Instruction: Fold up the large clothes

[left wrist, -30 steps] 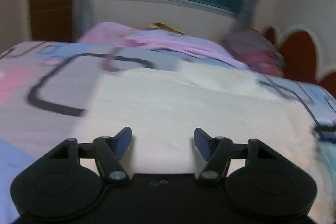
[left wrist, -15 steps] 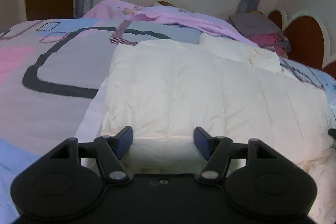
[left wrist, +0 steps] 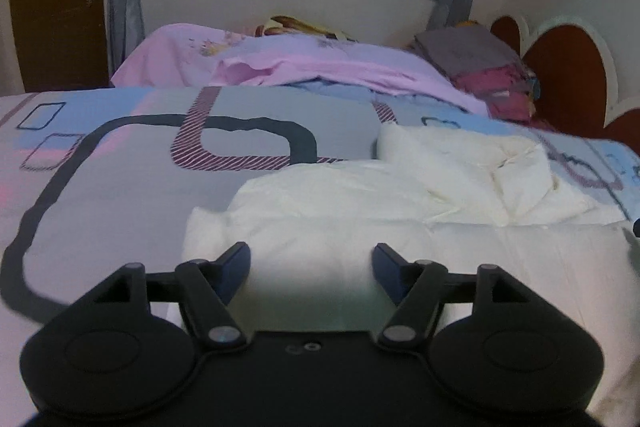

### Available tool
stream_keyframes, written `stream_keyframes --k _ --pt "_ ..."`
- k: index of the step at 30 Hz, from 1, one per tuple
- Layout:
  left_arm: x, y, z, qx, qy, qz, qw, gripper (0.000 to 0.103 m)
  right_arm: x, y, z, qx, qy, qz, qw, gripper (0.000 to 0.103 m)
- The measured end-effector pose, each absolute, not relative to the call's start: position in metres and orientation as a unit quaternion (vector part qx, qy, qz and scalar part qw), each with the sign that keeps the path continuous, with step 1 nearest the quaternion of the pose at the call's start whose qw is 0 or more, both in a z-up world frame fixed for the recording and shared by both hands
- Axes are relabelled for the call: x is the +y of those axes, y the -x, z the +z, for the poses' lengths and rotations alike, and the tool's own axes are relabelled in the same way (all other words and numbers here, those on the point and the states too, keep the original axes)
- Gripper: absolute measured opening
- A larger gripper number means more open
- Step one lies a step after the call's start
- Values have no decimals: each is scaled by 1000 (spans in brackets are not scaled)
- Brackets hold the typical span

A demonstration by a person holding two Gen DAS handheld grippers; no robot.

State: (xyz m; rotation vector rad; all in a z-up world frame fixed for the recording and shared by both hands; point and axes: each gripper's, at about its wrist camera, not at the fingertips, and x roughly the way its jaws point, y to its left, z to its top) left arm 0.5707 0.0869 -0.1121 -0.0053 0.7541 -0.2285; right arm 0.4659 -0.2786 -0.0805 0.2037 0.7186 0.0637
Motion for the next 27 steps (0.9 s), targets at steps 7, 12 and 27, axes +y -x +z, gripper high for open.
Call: stream_keyframes --k 7,12,27 --pt "102 -582 -141 377 7 -105 920 75 -281 -470 -131 397 -72 20 915 45" --pt "107 -580 -144 370 5 -111 922 76 -283 -470 -135 400 -81 15 913 45" --pt "182 -444 -116 368 1 -47 928 86 -357 -320 -85 384 -146 -57 910 45"
